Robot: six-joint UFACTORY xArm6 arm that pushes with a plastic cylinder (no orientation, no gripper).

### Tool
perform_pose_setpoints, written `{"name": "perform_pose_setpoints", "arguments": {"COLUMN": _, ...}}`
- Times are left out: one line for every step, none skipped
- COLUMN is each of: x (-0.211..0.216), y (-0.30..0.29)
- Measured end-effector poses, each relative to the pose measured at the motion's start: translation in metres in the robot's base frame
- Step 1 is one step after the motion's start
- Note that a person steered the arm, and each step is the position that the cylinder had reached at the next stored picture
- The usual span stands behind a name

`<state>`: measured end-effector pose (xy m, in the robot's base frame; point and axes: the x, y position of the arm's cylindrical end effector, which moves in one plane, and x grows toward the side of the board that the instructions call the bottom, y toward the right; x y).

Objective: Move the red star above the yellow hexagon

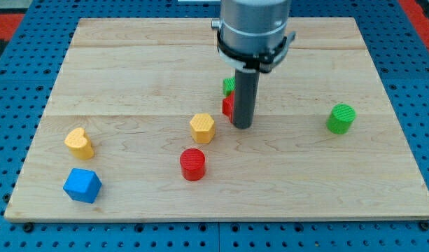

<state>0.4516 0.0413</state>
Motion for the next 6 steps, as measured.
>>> {"name": "perform_pose_setpoints", "arguments": {"x": -0.001, "y": -0.004}}
{"name": "perform_pose_setpoints", "arguments": {"x": 0.006, "y": 0.017}}
{"name": "perform_pose_setpoints", "arguments": {"x": -0.014, "y": 0.046}}
{"name": "perform_pose_setpoints", "arguments": {"x": -0.043, "y": 0.020}}
{"name": "perform_pose_setpoints", "arguments": {"x": -0.051, "y": -0.021}}
{"name": "perform_pose_setpoints", "arguments": {"x": -0.051, "y": -0.037}}
